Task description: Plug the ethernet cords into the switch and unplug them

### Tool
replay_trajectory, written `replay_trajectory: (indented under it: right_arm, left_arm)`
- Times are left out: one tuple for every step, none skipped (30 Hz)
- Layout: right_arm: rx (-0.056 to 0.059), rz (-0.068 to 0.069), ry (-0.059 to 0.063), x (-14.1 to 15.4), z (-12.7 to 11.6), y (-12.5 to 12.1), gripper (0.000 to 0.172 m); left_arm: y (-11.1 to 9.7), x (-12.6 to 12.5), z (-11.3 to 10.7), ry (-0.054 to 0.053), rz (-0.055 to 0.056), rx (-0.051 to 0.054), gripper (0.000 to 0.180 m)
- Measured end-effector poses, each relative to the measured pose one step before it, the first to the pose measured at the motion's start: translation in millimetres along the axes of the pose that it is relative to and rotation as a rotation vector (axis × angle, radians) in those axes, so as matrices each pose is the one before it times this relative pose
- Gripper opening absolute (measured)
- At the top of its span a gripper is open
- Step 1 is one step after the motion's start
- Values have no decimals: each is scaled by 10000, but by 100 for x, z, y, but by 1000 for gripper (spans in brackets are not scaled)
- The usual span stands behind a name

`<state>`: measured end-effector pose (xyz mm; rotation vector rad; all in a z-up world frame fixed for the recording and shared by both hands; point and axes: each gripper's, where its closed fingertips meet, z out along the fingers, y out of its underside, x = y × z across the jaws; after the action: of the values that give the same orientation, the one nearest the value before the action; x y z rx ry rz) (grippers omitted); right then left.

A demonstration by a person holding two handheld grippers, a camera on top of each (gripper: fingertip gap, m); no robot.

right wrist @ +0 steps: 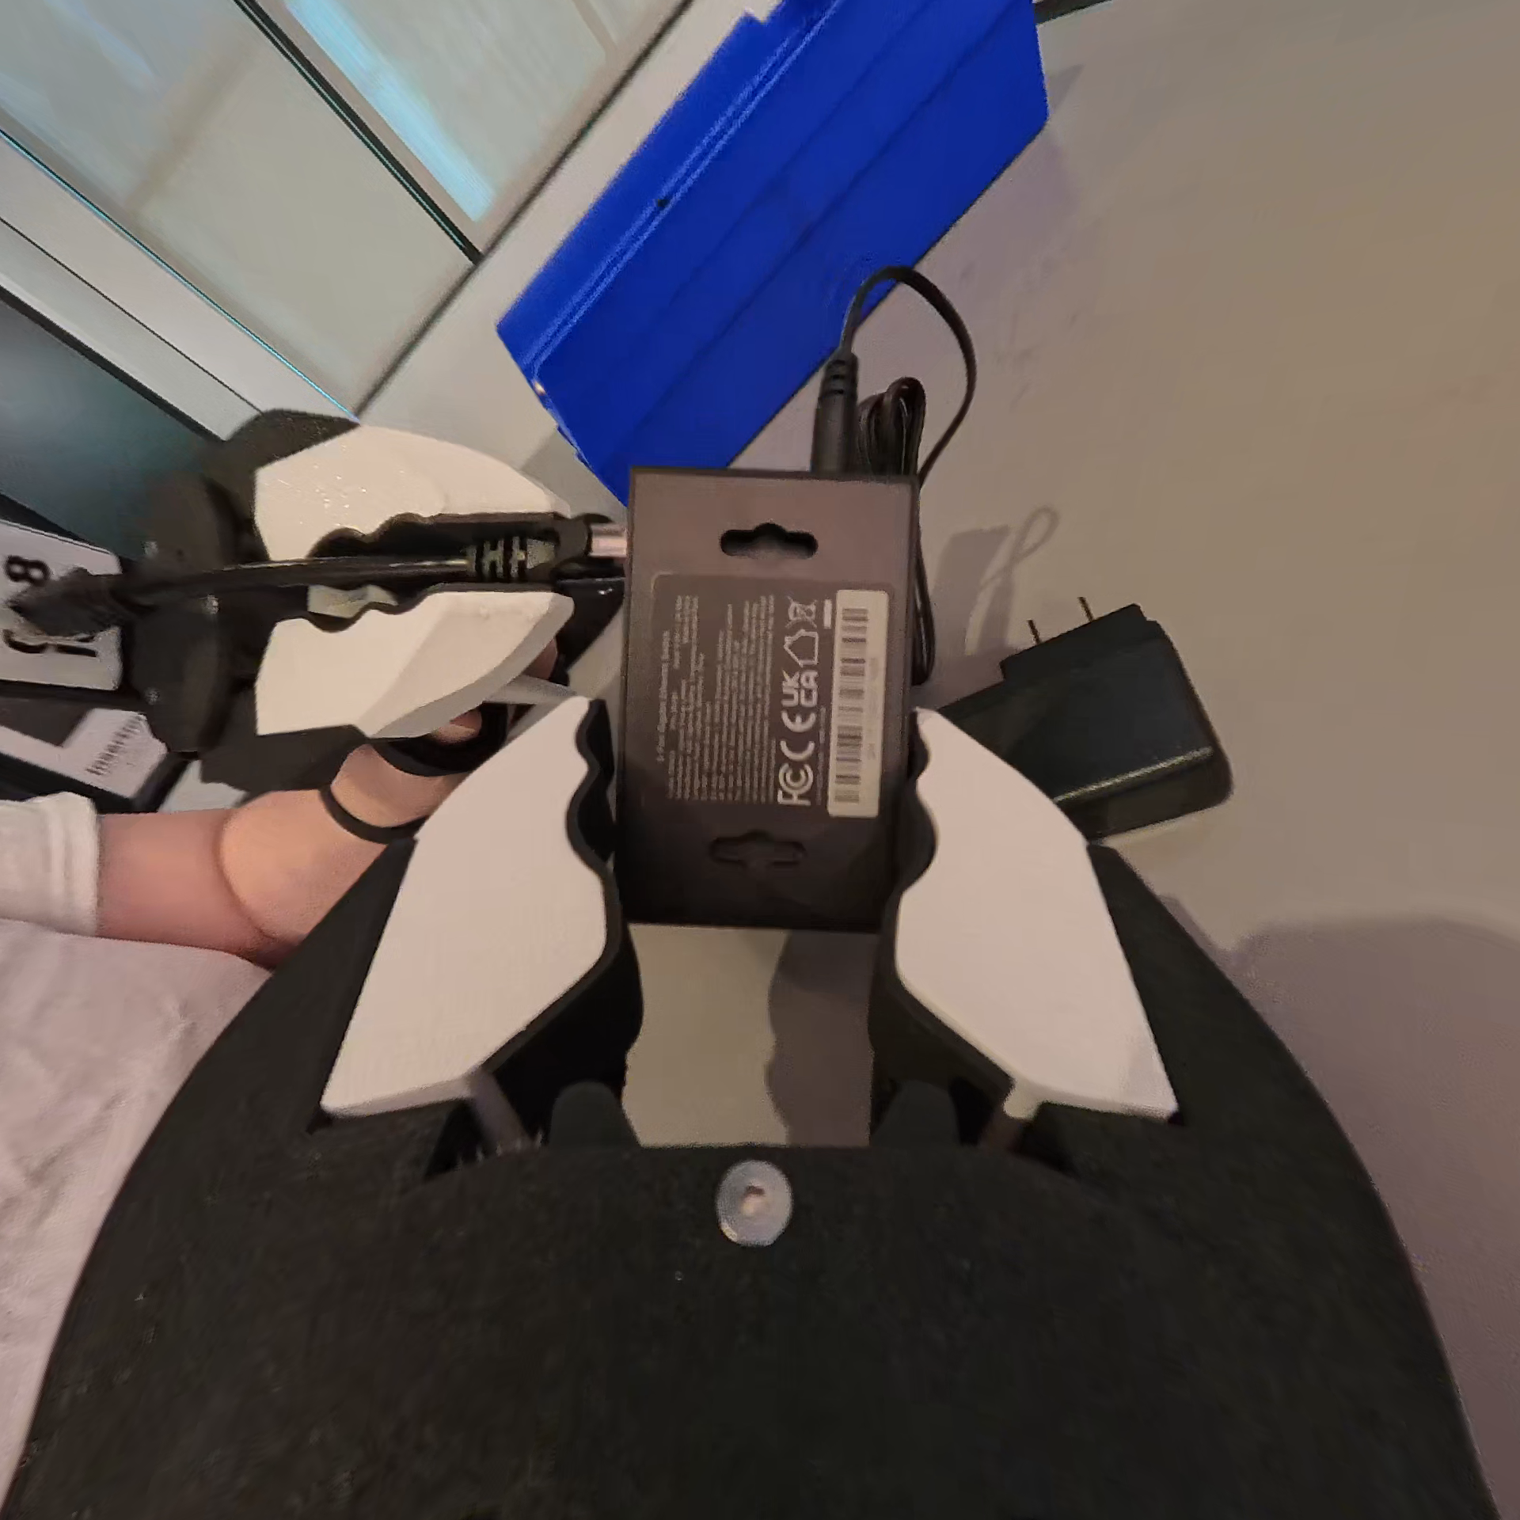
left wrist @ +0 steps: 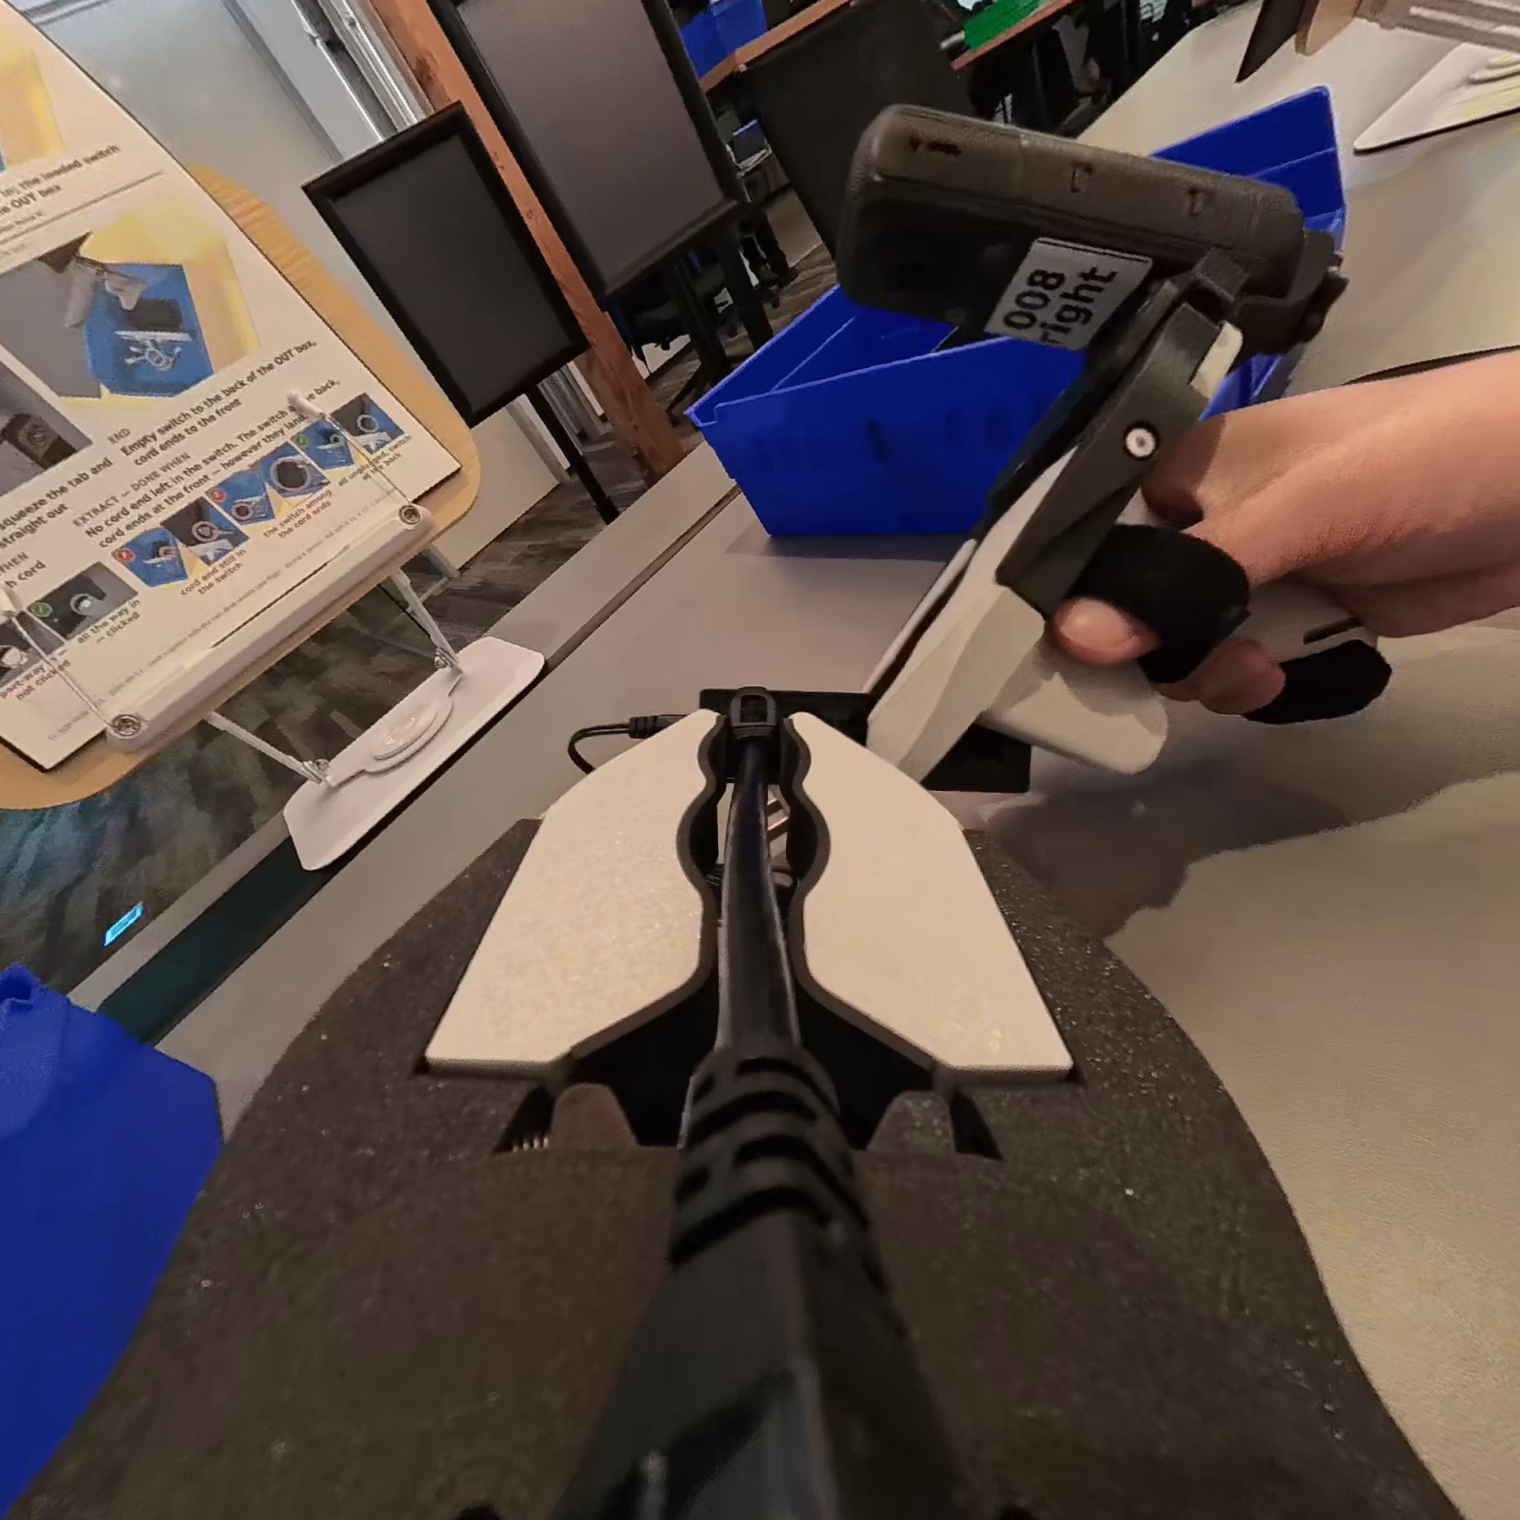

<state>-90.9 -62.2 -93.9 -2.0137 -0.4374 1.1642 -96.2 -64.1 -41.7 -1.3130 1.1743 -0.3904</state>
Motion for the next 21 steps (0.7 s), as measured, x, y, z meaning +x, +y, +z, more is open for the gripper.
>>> replay_trajectory:
  right_arm:
    - [-75,-117,185,-7,91,-24,68]
    - [-30,-45,184,63,41,-83,66]
    - [-131,-2,197,146,4,76,65]
    - [-232,-28,115,40,50,213,64]
    - [-300,-36,134,78,64,305,63]
    - [-319,-103,171,126,35,305,63]
    - [-180,-204,289,210,-41,121,63]
    - [-217,-181,338,225,-43,143,62]
    - [-262,-118,250,138,-39,171,62]
    - [-112,-37,81,-2,-58,30,62]
    - [-30,83,-77,-96,-76,-58,62]
    - [-25,98,-96,-85,-51,-27,62]
    - [-63,76,-30,-48,-12,26,62]
    - [14,-50,86,-9,-29,-56,62]
    - [-83,-56,62,-89,-20,30,62]
    - [-47,-51,11,-114,-64,-22,62]
    - [0,-36,-33,-147,-79,-68,62]
    - [-56,-43,36,-30,-38,26,62]
    - [3,-98,122,69,-26,-25,62]
    - [28,-13,27,-43,-11,-58,62]
    - [20,-40,-6,-110,-64,-68,62]
  left_arm:
    - [55,94,-16,54,-20,10,11]
    - [45,103,-24,61,-15,8,11]
    - [24,75,-33,39,-16,-1,11]
    - [95,56,0,31,25,-38,11]
    - [138,80,10,52,42,-52,11]
    - [137,95,24,57,44,-38,11]
    - [154,67,34,34,57,-50,11]
    - [143,66,53,33,52,-52,11]
    - [68,43,42,31,16,-15,11]
    - [-31,-14,-12,25,-45,56,11]
    - [-68,-36,-25,33,-116,86,11]
    - [-44,-36,-8,58,-162,76,11]
    - [11,-38,11,57,-166,62,11]
    - [-31,-46,-14,39,-145,96,11]
    - [-36,-9,-52,38,-127,105,10]
    - [-71,-18,-79,12,-81,106,11]
    - [-95,-6,-88,-3,-7,69,11]
    - [6,12,-26,2,69,-31,11]
    - [6,-11,3,-36,105,-35,11]
    - [-78,-30,-13,-65,81,46,11]
    - [-130,-26,-69,-24,14,106,11]
